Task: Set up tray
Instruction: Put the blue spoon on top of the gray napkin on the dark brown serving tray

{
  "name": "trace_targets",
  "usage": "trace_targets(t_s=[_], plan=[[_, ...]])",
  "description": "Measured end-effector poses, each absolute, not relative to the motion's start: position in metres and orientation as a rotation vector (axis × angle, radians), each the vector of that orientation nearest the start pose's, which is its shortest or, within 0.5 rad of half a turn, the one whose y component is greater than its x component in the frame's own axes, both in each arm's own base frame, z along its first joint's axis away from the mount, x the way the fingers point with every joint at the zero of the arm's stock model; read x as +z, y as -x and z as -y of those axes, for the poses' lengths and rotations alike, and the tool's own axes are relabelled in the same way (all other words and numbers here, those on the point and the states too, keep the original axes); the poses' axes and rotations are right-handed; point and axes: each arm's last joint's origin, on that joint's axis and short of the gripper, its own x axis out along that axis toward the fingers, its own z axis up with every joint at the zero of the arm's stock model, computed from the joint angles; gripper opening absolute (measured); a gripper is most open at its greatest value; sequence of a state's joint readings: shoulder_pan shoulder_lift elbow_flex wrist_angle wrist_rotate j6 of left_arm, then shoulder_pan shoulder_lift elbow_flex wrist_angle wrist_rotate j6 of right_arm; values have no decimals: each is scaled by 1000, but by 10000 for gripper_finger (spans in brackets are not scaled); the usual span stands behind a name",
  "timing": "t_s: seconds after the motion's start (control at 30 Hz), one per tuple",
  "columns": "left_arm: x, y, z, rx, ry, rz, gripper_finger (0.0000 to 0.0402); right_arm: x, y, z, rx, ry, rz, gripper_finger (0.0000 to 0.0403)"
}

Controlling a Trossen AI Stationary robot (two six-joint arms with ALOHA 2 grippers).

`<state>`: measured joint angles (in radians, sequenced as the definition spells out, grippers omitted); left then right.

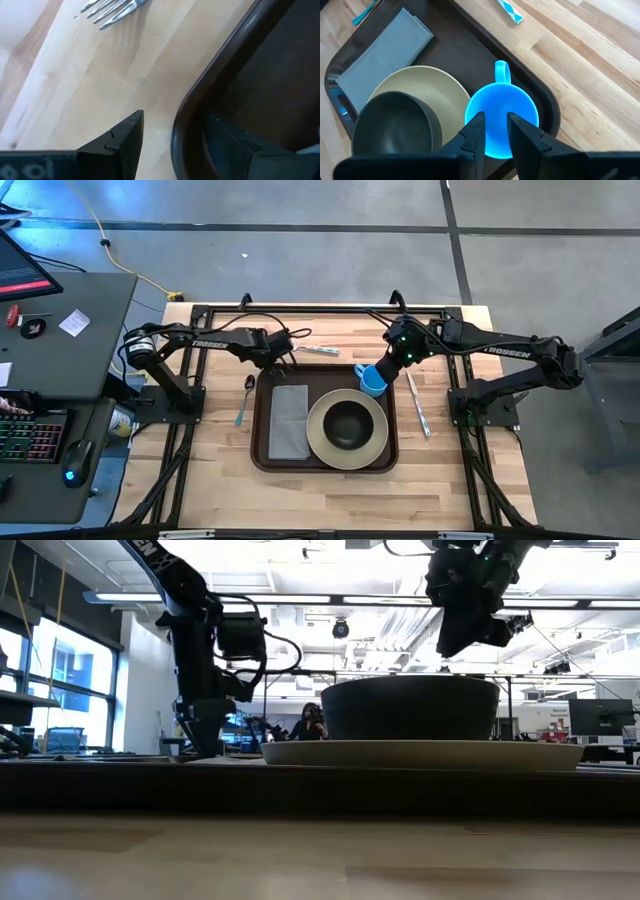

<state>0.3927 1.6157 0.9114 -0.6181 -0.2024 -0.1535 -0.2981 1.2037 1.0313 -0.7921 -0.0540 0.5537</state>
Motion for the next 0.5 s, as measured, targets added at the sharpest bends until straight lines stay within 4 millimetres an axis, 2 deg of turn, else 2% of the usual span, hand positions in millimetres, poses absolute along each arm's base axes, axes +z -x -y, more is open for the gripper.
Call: trace_targets(t_s=[0.27, 0.37, 0.5], plan=[[208, -266, -117, 618, 255, -1383, 236, 288, -222, 67, -505, -667, -867, 71], [220, -260, -114, 674, 326, -1457, 236, 288, -222, 67, -506, -667, -867, 71], [226, -246, -108, 740, 451, -1411, 225, 288, -222, 67, -505, -666, -864, 71]])
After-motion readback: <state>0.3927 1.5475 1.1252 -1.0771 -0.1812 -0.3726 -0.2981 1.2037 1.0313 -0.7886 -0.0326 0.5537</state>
